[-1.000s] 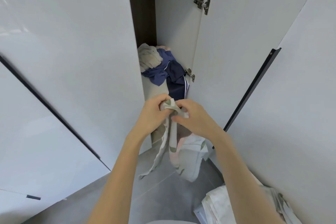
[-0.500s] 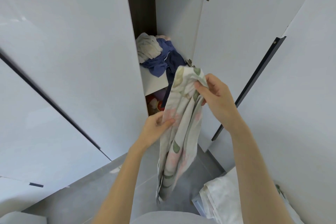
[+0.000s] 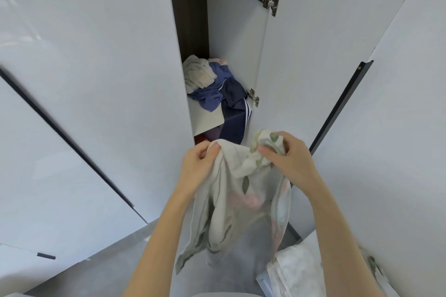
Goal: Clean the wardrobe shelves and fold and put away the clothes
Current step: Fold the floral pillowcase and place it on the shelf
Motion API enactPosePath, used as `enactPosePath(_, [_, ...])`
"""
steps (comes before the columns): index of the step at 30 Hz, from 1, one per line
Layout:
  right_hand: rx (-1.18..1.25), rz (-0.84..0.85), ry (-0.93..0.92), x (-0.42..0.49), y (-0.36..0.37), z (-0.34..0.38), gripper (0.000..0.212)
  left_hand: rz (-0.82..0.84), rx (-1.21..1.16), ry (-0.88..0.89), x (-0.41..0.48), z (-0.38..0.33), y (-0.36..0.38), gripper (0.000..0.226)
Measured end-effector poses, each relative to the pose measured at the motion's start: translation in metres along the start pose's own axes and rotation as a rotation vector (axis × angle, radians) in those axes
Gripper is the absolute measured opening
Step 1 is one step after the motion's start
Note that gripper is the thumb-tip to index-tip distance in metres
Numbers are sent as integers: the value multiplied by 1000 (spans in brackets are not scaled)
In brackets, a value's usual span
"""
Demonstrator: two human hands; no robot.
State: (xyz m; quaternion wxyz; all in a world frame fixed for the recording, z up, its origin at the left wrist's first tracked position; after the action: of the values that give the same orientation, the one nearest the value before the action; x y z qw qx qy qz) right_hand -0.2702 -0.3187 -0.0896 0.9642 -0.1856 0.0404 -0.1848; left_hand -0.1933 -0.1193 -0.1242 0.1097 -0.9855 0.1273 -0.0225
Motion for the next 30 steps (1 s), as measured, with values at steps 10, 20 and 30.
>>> enactPosePath(10, [-71, 5, -80, -12, 34, 12, 38, 132, -7, 212, -16, -50, 9, 12])
enactPosePath(20, [224, -186, -86, 2, -3, 44, 26, 2, 104, 34, -22, 35, 2, 10])
enactPosePath(30, [118, -349, 23, 9, -15, 3, 13, -49, 214, -232, -19, 82, -31, 44])
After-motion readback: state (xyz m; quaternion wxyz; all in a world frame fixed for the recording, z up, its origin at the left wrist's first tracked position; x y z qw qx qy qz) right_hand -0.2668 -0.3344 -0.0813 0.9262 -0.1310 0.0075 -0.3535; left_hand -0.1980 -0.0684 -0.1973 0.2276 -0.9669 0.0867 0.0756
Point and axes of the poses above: each hand's wrist, its own x-axis towards the middle knuckle, its own y-axis out of the palm, z = x × y, the point moved 5 cm from there along x, towards the middle knuckle, and after that the axes turned 1 degree about y, right-handed, at the moved point
